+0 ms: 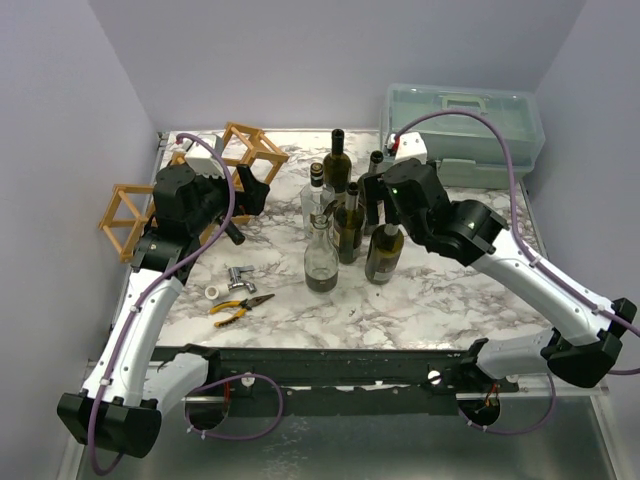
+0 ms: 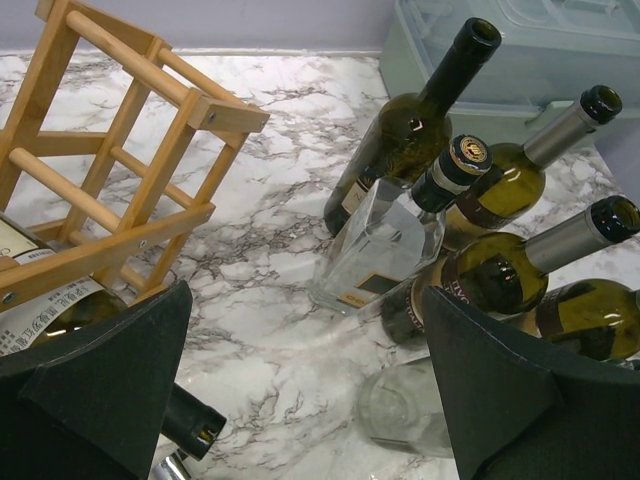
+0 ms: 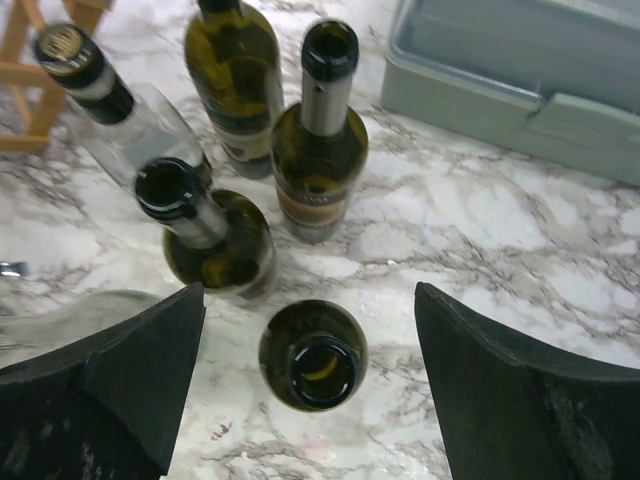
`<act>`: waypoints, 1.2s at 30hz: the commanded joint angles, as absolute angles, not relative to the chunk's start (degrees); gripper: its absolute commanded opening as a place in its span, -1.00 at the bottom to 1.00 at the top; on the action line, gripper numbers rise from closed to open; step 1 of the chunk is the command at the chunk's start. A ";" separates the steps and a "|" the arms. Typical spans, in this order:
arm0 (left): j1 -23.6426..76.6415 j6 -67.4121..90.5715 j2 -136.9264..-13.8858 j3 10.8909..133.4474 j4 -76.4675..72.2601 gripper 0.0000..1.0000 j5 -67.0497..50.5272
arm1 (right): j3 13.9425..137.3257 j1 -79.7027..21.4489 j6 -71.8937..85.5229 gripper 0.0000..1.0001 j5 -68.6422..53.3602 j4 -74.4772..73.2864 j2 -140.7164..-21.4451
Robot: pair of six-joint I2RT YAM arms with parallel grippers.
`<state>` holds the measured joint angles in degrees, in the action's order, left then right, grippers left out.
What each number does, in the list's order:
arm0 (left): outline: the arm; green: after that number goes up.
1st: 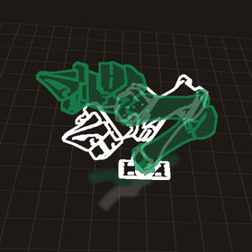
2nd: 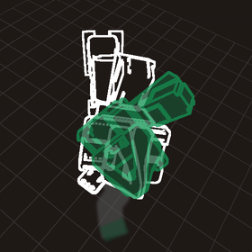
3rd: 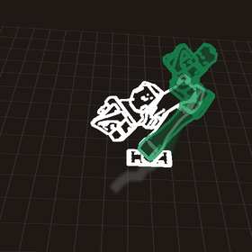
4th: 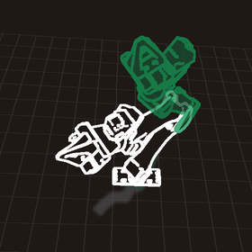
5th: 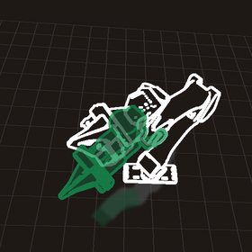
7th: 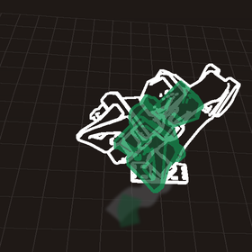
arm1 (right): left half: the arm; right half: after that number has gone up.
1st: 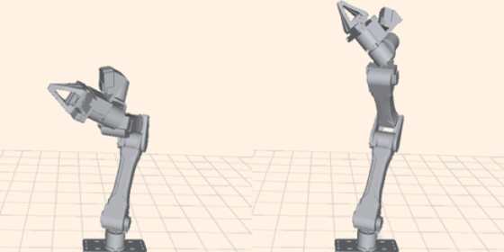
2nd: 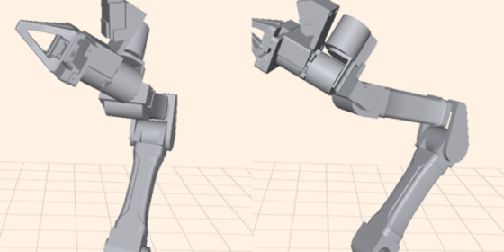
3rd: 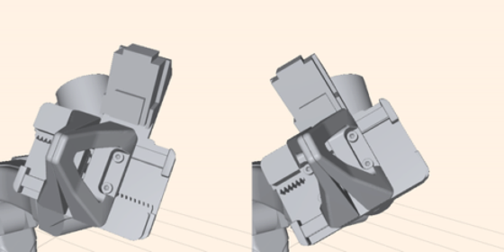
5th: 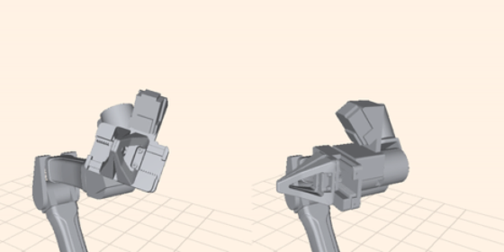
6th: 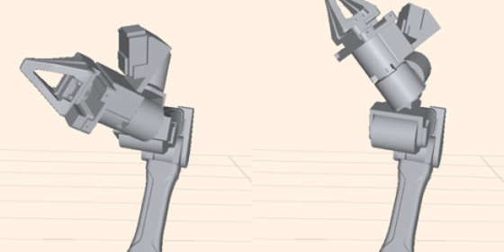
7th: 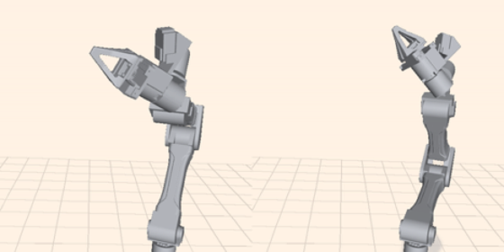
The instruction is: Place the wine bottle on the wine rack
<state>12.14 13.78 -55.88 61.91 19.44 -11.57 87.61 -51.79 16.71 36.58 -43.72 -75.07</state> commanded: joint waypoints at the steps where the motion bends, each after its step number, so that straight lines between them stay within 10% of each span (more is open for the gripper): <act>1: 12.66 12.83 -54.71 61.06 18.98 0.97 -13.18 | 83.91 -49.75 18.35 0.72 35.66 -46.58 -73.61; 23: 12.81 16.10 -55.96 62.97 19.15 0.97 -16.55 | 69.93 -49.31 18.11 0.17 30.08 -35.34 -73.27; 36: 12.76 20.75 -56.23 65.55 19.16 0.97 -21.61 | 68.01 -49.31 16.67 -0.63 28.68 -34.49 -68.77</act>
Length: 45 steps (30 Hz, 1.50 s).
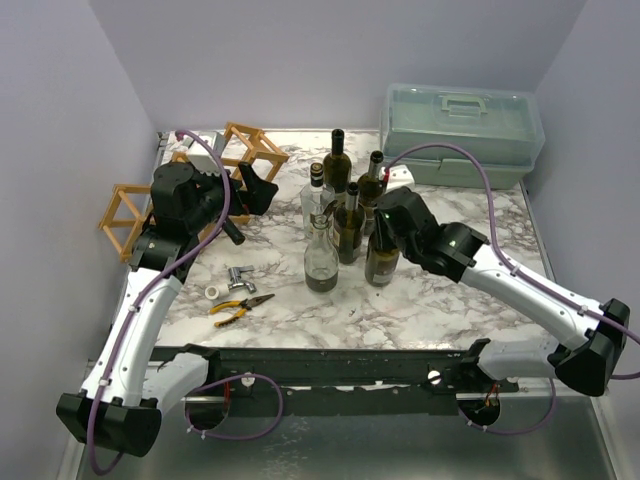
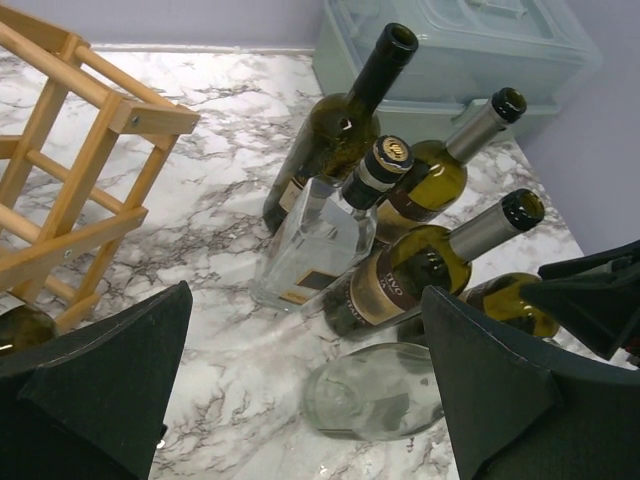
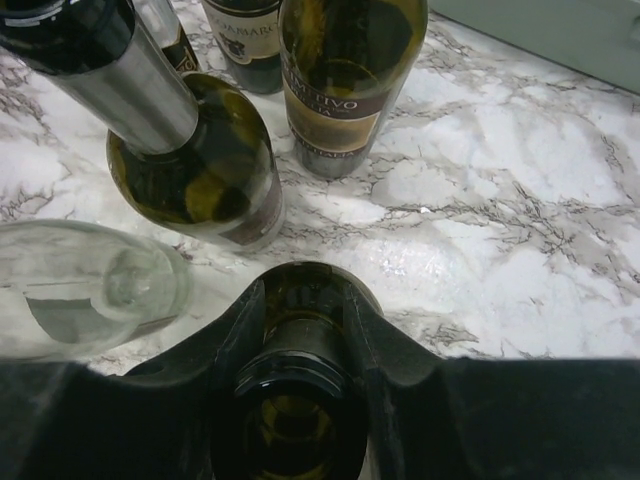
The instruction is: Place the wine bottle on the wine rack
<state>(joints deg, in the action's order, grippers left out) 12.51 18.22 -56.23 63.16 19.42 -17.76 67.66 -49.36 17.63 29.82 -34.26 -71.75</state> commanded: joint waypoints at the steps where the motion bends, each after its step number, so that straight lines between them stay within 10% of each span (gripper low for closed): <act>1: 12.79 21.05 -56.18 65.80 19.12 0.97 -22.14 | 68.28 -49.31 16.78 -0.71 28.13 -34.93 -68.19; 4: 12.79 22.11 -56.08 66.69 19.15 0.97 -23.75 | 68.42 -49.31 17.77 -0.99 27.77 -35.33 -65.77; 29: 18.11 29.46 -59.87 75.88 19.03 0.97 -41.33 | 69.63 -49.31 34.20 -0.99 -17.53 -27.37 -58.25; 45: 18.13 21.99 -53.97 75.23 27.17 0.97 -50.80 | 70.62 -49.33 49.56 -0.98 -16.33 -3.99 -60.35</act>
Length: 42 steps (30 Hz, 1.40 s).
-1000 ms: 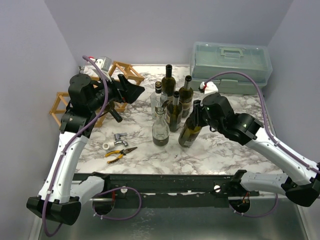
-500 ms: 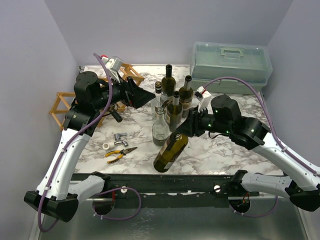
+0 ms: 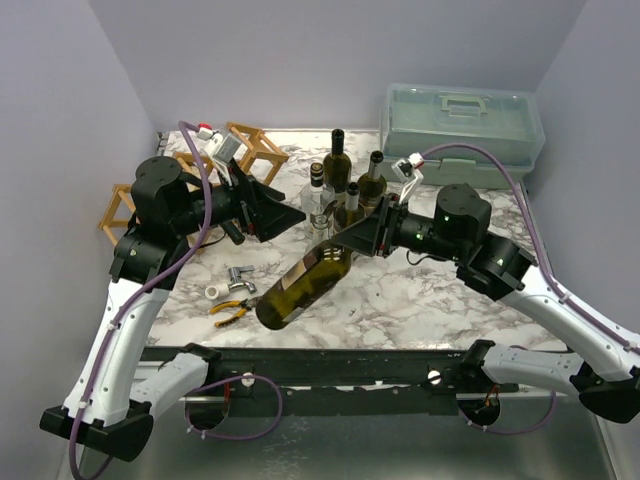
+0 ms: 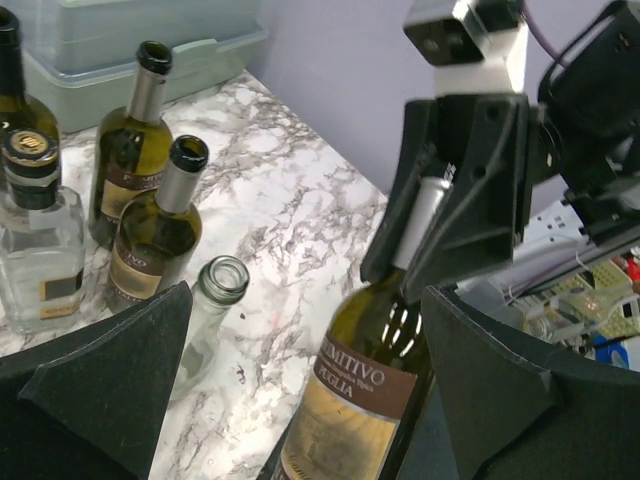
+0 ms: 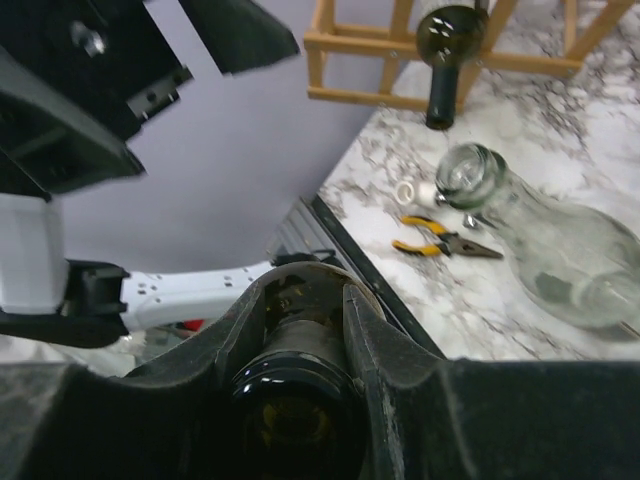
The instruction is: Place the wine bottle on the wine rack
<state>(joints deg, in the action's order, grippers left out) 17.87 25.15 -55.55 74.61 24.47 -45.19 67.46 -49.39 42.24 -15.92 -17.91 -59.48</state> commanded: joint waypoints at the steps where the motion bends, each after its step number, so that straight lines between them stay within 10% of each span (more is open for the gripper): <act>1: 18.12 21.51 -53.88 75.47 27.59 0.97 -51.32 | 71.23 -49.34 50.31 -0.99 -15.82 -3.11 -60.89; 30: 25.61 -5.57 -58.68 80.03 45.27 0.95 -41.67 | 84.99 -49.31 51.88 -0.99 -10.13 0.84 -70.44; 34: 29.68 -10.92 -57.62 78.99 46.40 0.42 -30.79 | 84.08 -49.31 51.67 -0.99 -10.72 0.17 -69.35; 38: 32.17 -17.87 -57.30 77.65 46.21 -0.95 -22.37 | 83.46 -49.30 50.66 -0.99 -13.21 -0.68 -69.07; 42: 35.66 -22.52 -57.18 74.92 41.44 -1.00 -9.34 | 82.61 -49.31 49.14 -0.99 -13.19 -3.59 -69.27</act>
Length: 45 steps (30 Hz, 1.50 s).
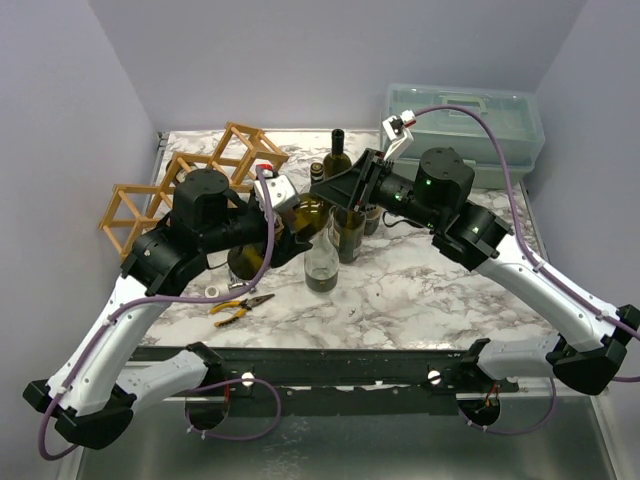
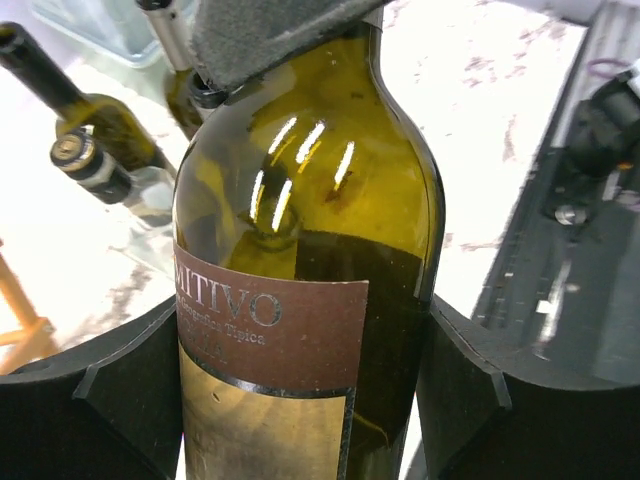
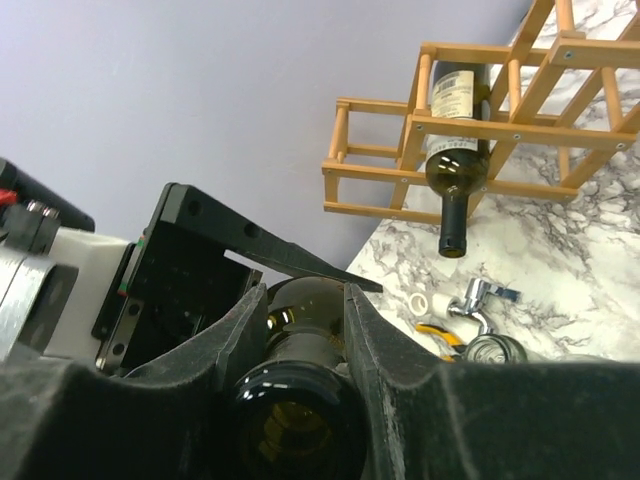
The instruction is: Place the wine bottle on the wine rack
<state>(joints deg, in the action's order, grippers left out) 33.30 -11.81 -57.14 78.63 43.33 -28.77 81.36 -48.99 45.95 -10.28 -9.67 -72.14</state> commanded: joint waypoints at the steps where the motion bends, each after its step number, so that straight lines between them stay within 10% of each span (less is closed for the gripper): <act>1: 36.08 -23.56 -56.84 74.01 39.38 -1.00 -6.19 | 82.60 -49.31 48.31 -0.99 -13.74 -4.26 -69.49; 3: 36.38 -25.84 -55.87 72.28 35.58 -1.00 -1.27 | 82.20 -49.31 45.50 -0.97 -16.64 -4.84 -69.76; 16: 36.99 -47.60 -44.89 56.28 15.80 -1.00 -2.07 | 88.33 -49.31 25.84 0.64 -21.64 -28.60 -74.32; 23: 37.30 -51.17 -40.74 52.36 15.92 -1.00 -4.11 | 93.74 -49.33 19.07 0.98 -18.28 -38.39 -75.23; 45: 38.85 -64.17 -40.26 54.70 23.15 -1.00 -7.65 | 112.38 -53.47 11.22 0.61 -21.54 -62.65 -90.73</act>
<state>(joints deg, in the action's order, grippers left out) 38.37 -60.16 -41.10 50.46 24.93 -6.04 111.00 -52.75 12.38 -19.22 -59.37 -90.87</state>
